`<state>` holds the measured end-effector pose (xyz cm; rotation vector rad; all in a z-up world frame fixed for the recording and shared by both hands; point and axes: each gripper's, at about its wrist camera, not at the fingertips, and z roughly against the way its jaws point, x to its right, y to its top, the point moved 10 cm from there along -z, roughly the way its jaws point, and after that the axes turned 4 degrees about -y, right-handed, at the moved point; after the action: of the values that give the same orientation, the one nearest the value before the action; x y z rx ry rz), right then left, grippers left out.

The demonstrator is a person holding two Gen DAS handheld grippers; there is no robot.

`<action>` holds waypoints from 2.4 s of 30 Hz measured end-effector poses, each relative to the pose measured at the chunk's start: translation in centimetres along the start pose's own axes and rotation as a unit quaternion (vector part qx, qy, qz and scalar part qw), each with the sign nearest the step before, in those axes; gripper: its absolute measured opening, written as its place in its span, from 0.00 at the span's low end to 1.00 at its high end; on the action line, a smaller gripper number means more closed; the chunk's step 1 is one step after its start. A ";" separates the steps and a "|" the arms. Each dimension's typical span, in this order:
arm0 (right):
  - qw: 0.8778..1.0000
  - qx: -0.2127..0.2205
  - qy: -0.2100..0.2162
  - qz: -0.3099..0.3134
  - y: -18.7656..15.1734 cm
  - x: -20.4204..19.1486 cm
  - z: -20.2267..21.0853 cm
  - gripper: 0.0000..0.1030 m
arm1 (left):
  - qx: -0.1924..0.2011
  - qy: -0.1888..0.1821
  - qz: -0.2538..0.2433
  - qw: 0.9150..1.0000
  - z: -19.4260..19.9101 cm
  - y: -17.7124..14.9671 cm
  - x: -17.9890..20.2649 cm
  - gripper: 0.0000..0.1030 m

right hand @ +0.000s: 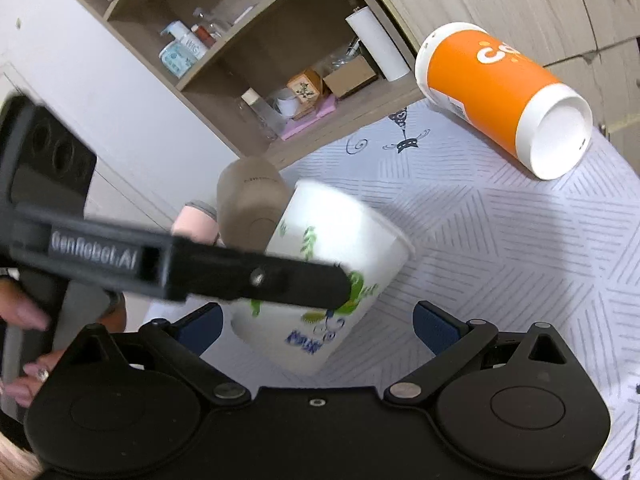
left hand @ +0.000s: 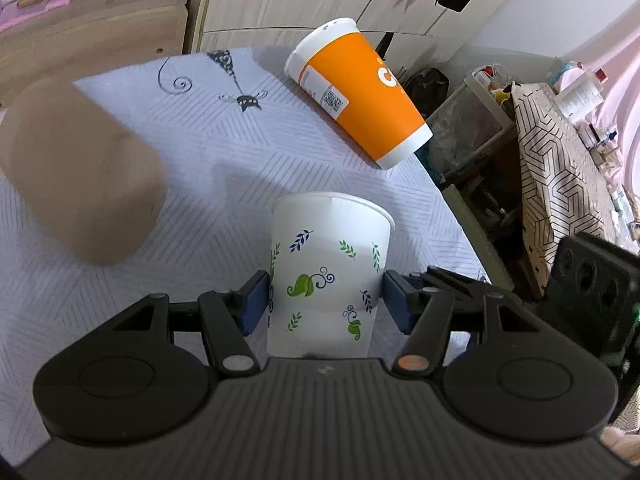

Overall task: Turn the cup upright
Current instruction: 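Lift the white cup with the left gripper while the right tool approaches its rim, then rotate the white cup upright with the left gripper and lower it to the table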

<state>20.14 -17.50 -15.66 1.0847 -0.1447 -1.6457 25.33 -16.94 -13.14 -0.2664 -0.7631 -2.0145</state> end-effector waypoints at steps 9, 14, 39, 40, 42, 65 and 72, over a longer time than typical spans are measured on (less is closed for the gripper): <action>1.000 0.004 0.021 0.012 -0.2 -0.9 0.2 0.80 | 0.010 -0.017 0.010 1.000 0.8 -1.3 -0.6 0.59; 0.998 0.013 0.040 0.035 -0.6 -1.9 0.7 0.77 | 0.034 -0.010 0.006 0.999 2.1 -2.2 -0.6 0.59; 0.965 0.057 0.030 0.255 -5.7 -9.8 1.9 0.71 | 0.183 0.039 -0.079 0.979 9.2 -9.7 -1.2 0.62; 0.961 0.061 0.019 0.270 -5.7 -9.9 1.7 0.71 | 0.188 0.040 -0.084 0.978 9.4 -9.7 -1.3 0.62; 0.956 0.062 0.008 0.288 -5.7 -10.1 1.2 0.70 | 0.194 0.048 -0.092 0.976 9.5 -9.8 -1.6 0.62; 0.887 0.121 -0.090 0.437 -4.7 -11.2 -1.1 0.67 | 0.245 0.065 -0.088 0.963 7.1 -7.4 -4.1 0.62; 0.901 0.109 -0.096 0.409 -3.9 -9.5 -2.0 0.66 | 0.252 0.083 -0.111 0.958 6.6 -6.8 -3.8 0.55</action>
<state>18.58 -7.33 -13.65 0.8414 -0.8180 -0.9677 20.99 -7.74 -12.55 0.2920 -1.2049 -1.9359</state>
